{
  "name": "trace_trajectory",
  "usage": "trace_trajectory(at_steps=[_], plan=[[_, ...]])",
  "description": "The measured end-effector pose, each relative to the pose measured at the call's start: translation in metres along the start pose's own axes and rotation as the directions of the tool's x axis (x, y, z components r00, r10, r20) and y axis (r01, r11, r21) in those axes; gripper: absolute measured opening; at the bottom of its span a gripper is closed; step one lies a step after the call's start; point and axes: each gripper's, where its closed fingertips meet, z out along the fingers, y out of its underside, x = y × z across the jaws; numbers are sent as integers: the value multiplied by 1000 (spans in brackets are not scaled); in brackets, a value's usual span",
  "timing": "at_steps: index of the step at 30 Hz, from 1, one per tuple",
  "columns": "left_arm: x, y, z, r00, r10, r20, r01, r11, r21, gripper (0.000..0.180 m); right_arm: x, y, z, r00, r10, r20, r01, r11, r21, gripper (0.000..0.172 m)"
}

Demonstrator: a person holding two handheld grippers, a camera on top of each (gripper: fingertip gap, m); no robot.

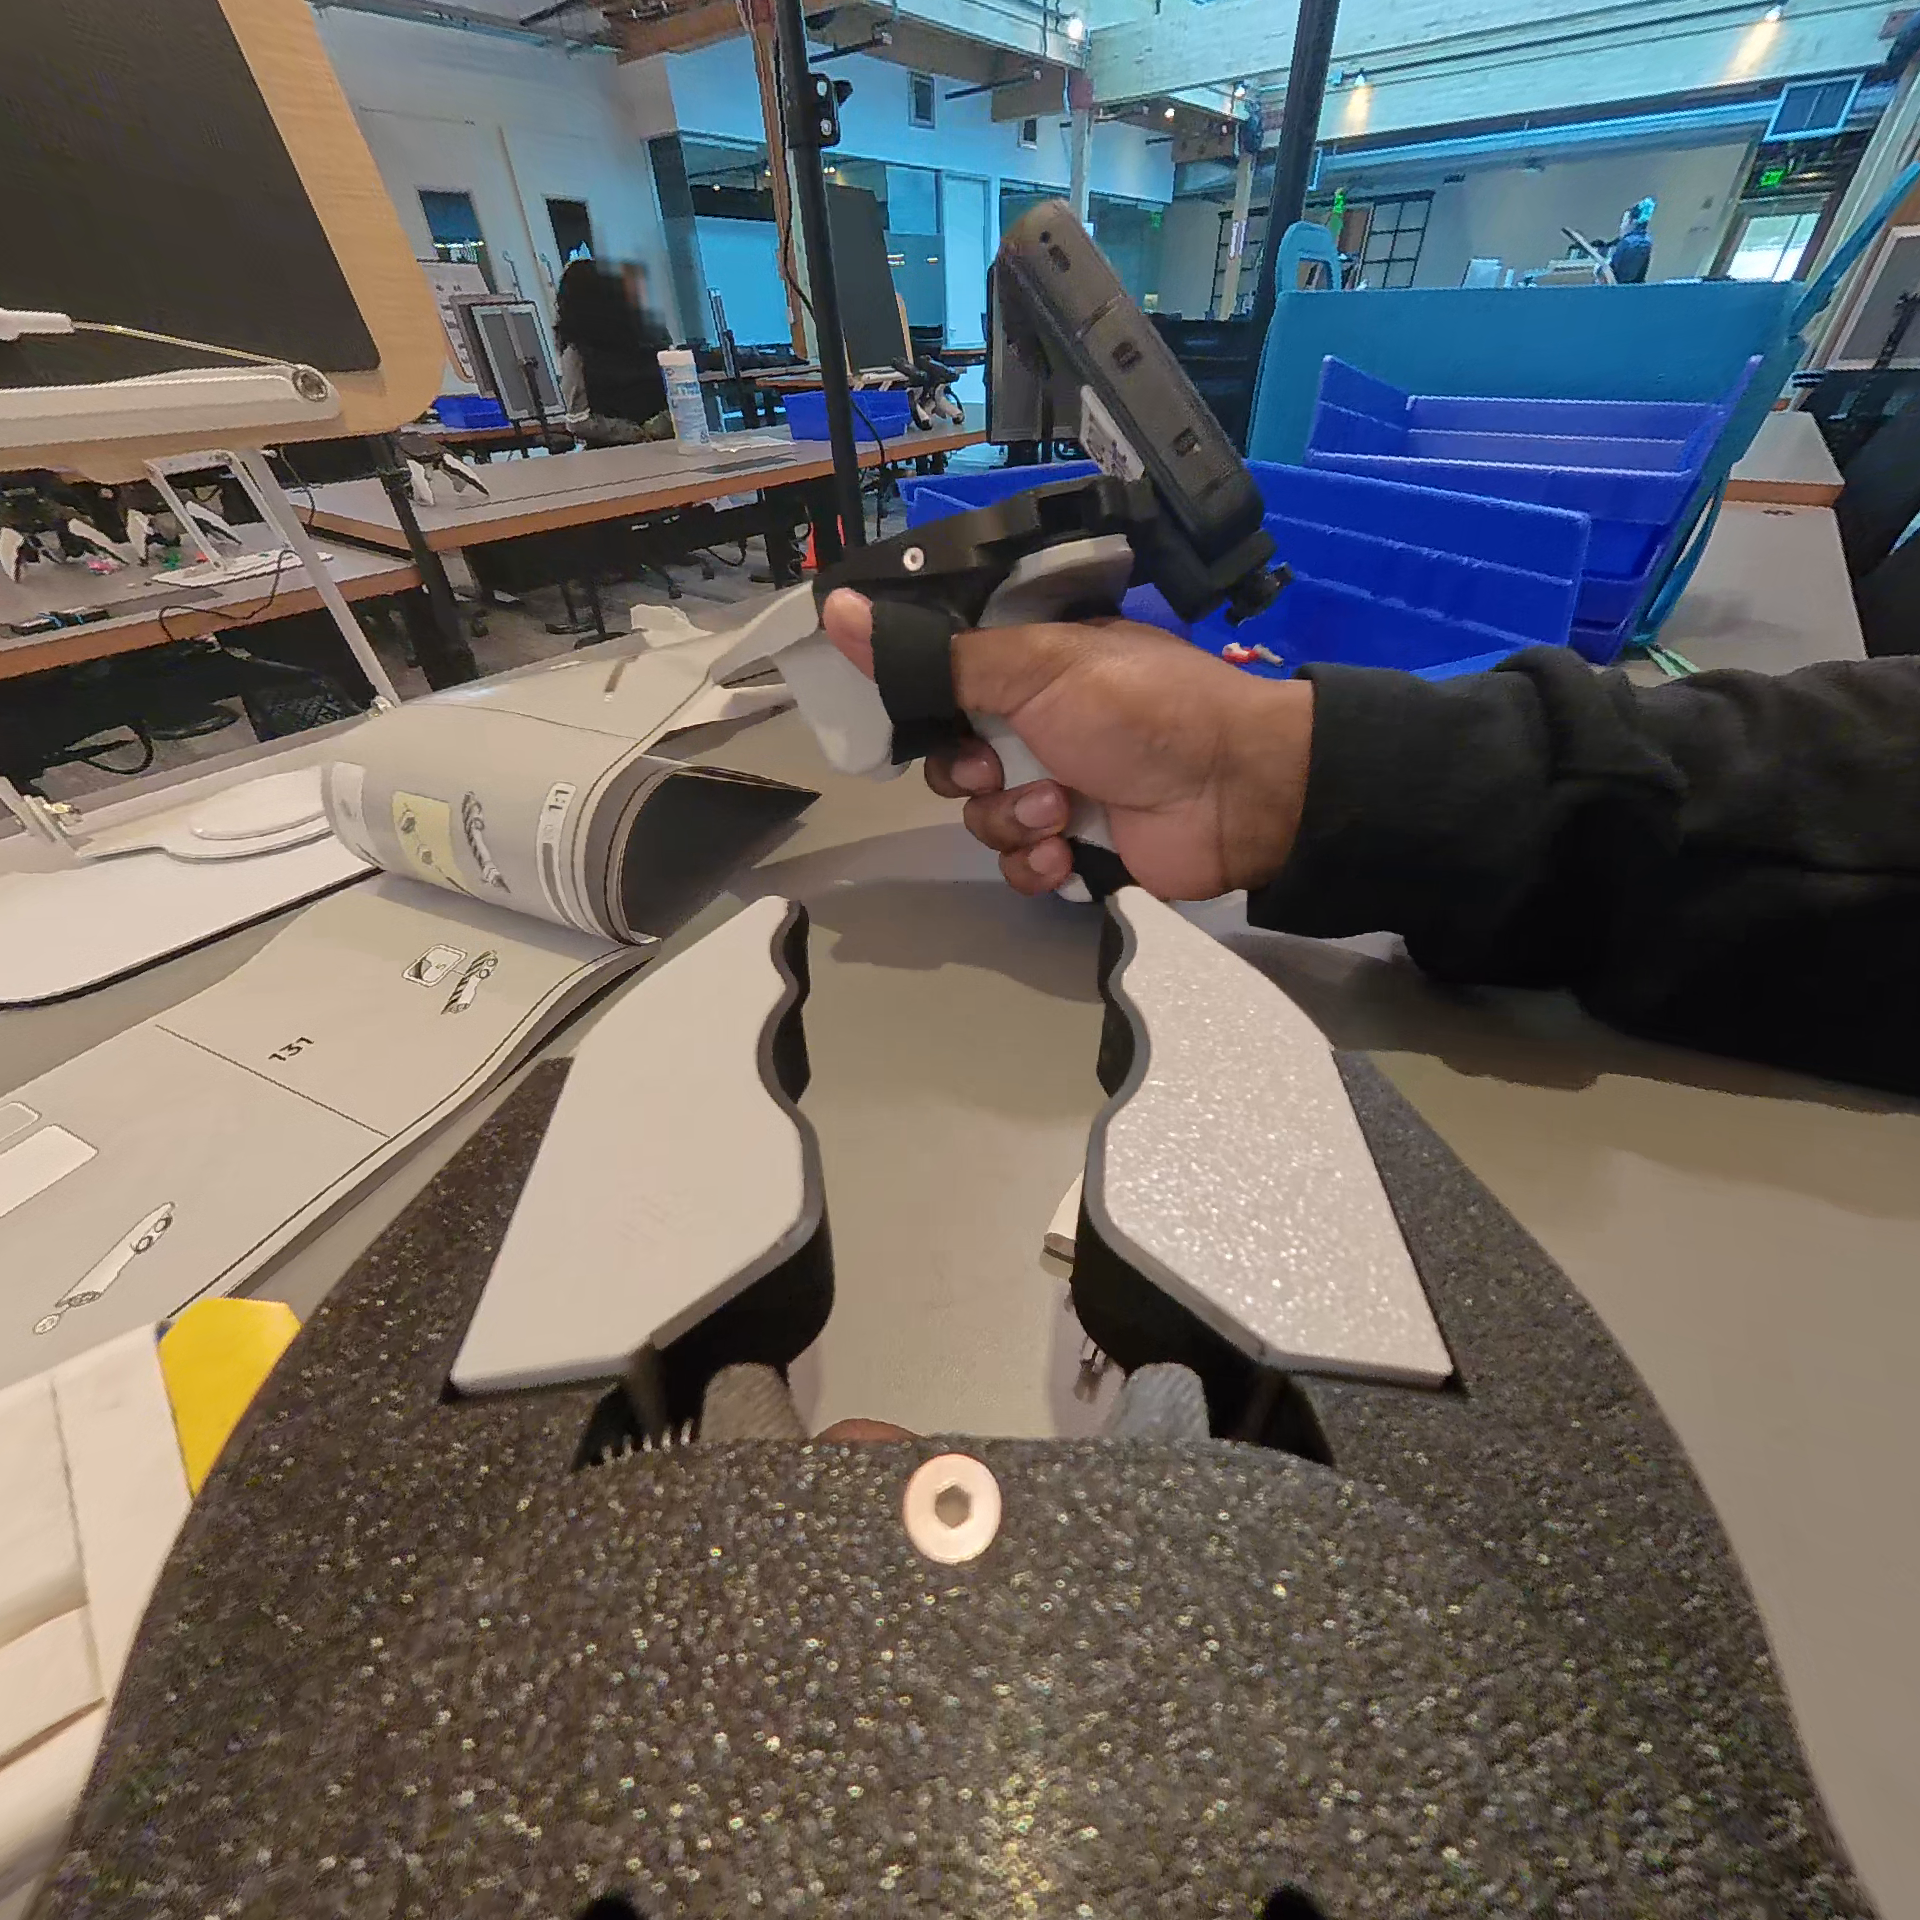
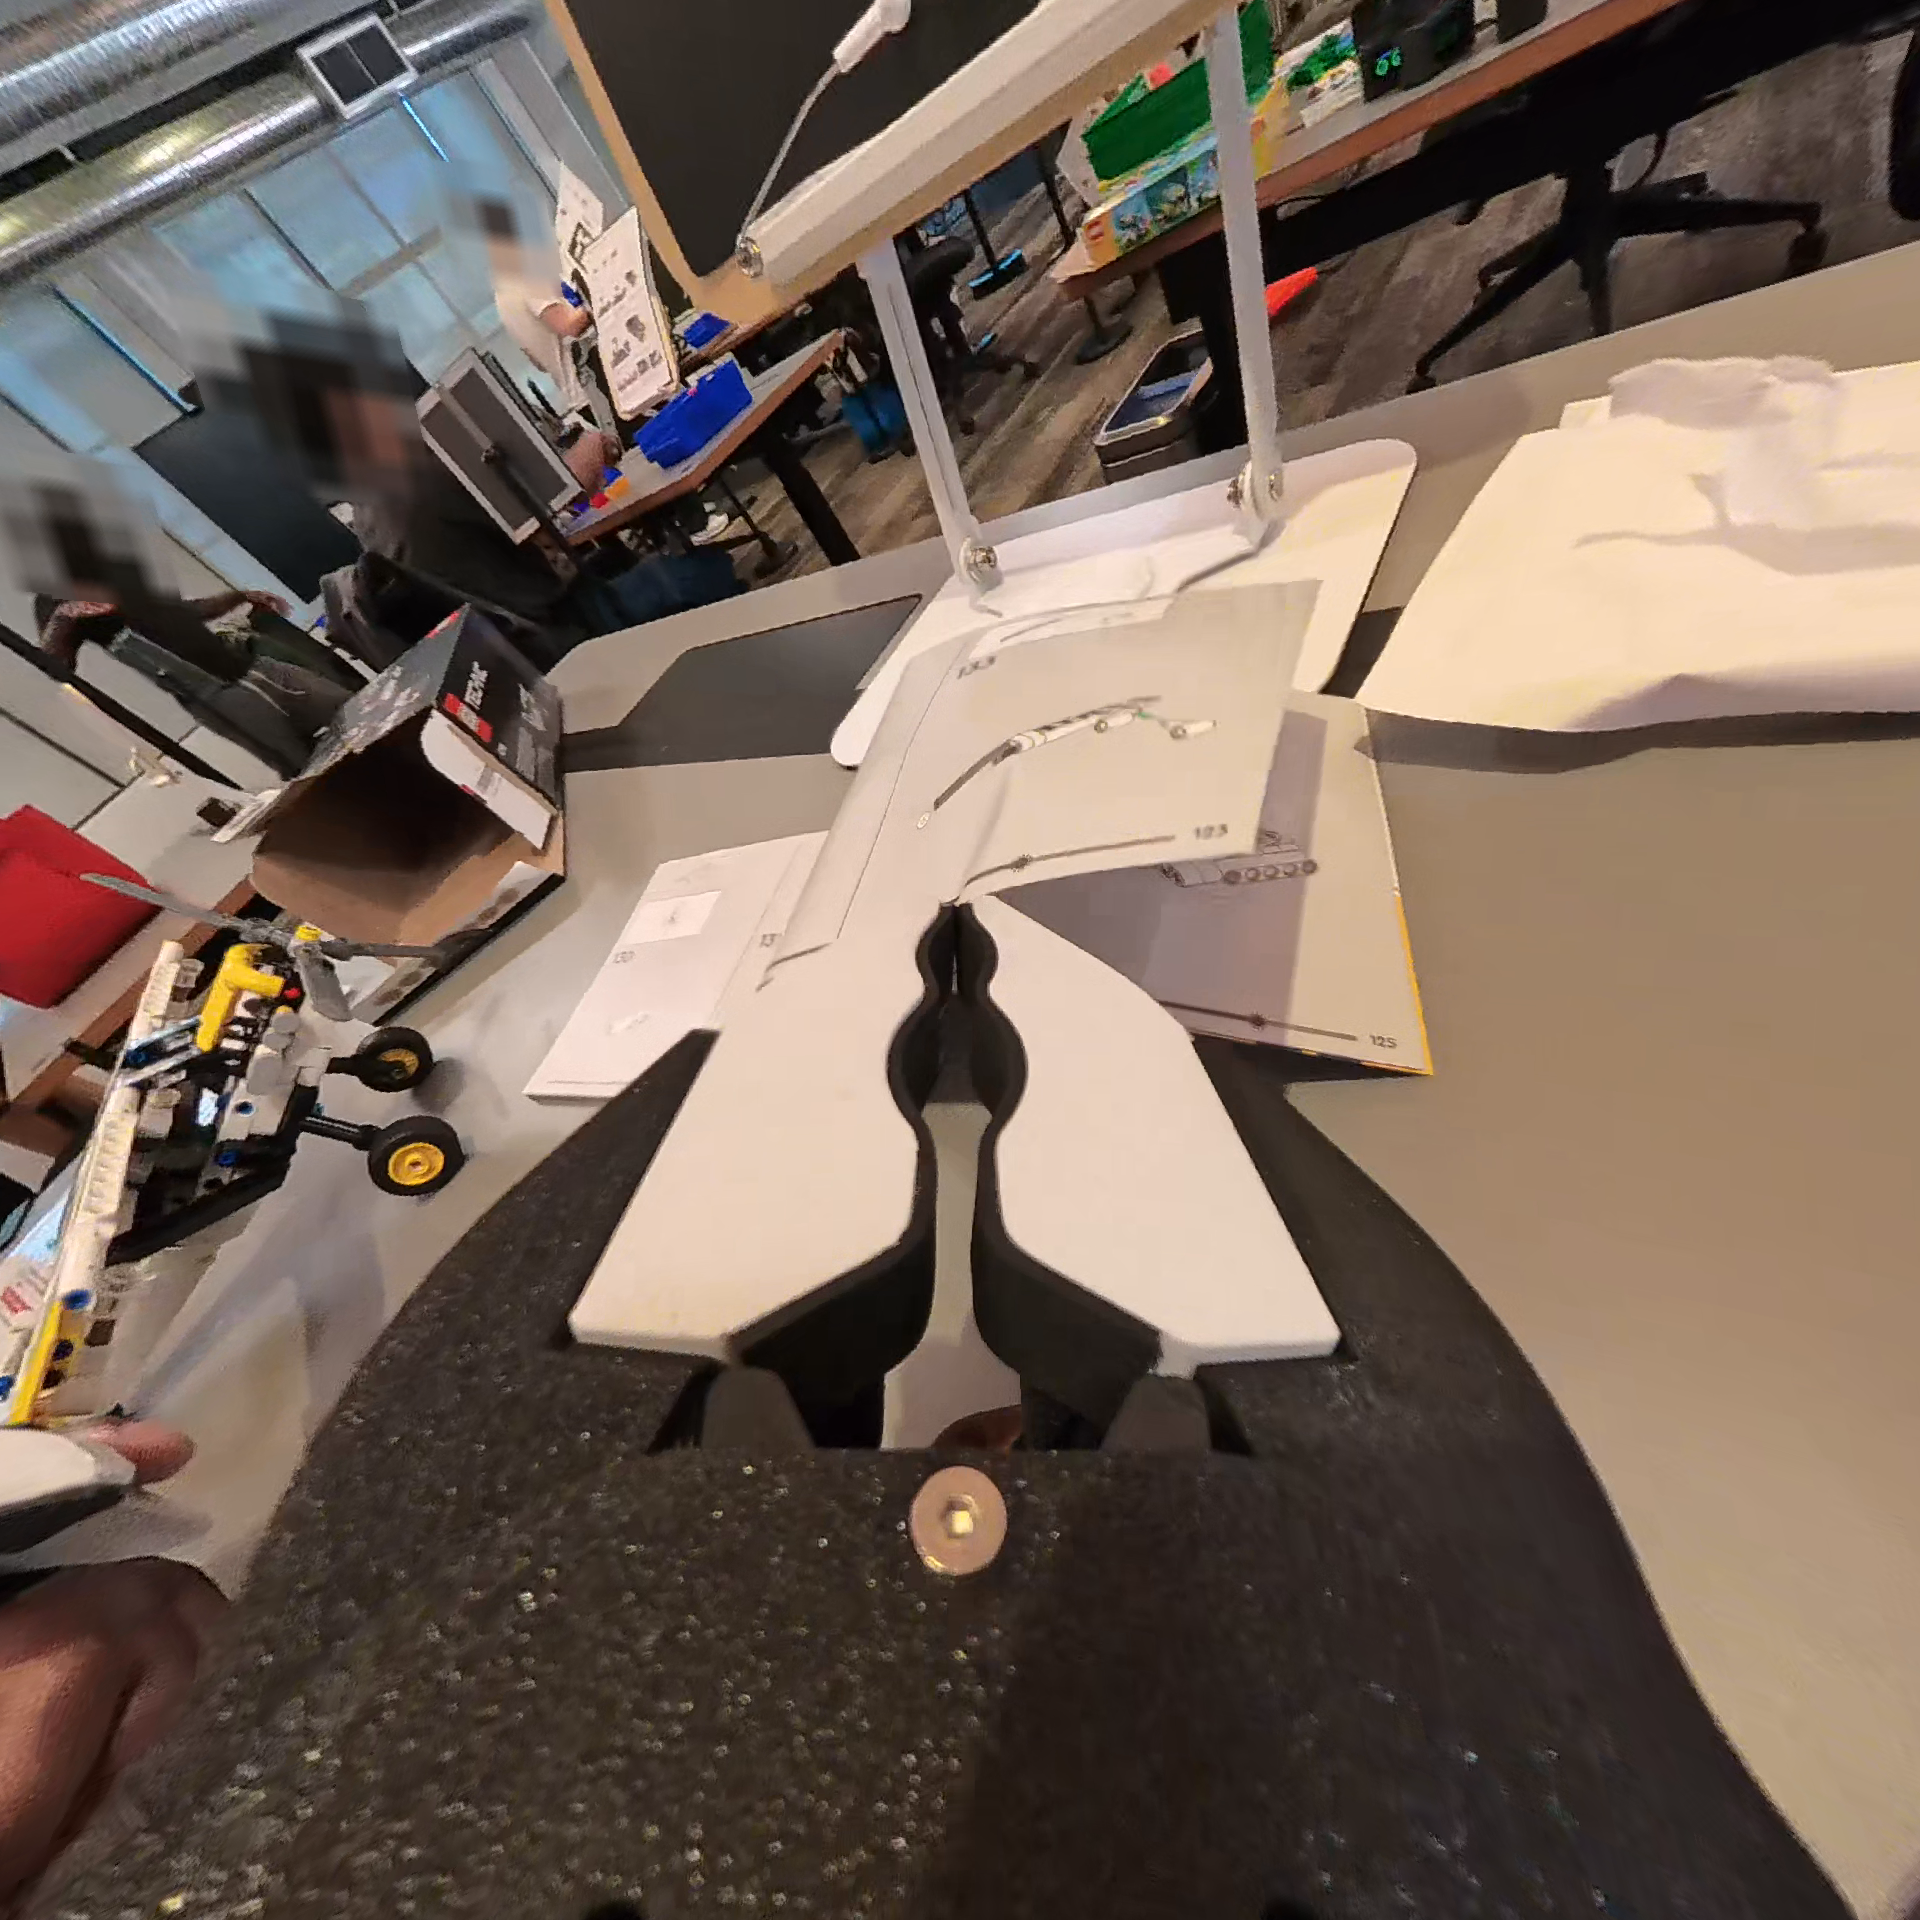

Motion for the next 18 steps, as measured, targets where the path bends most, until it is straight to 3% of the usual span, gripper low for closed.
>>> trace_trajectory(at_steps=[12, 15, 18], plan=[[0, 2, -1, 1000, 6, 6, -6, 1000, -15, 54, 44, 4, -17, 965, -141, -220, 127, 989, -75, 6], [0, 3, 0, 1000, 3, 3, -3, 1000, -20, 54, 32, -5, -18, 952, -239, -190, 234, 971, -45, 16], [1, 3, 0, 1000, 4, -1, -4, 1000, -20, 54, -2, -6, -8, 934, -355, -49, 354, 935, -28, 30]])
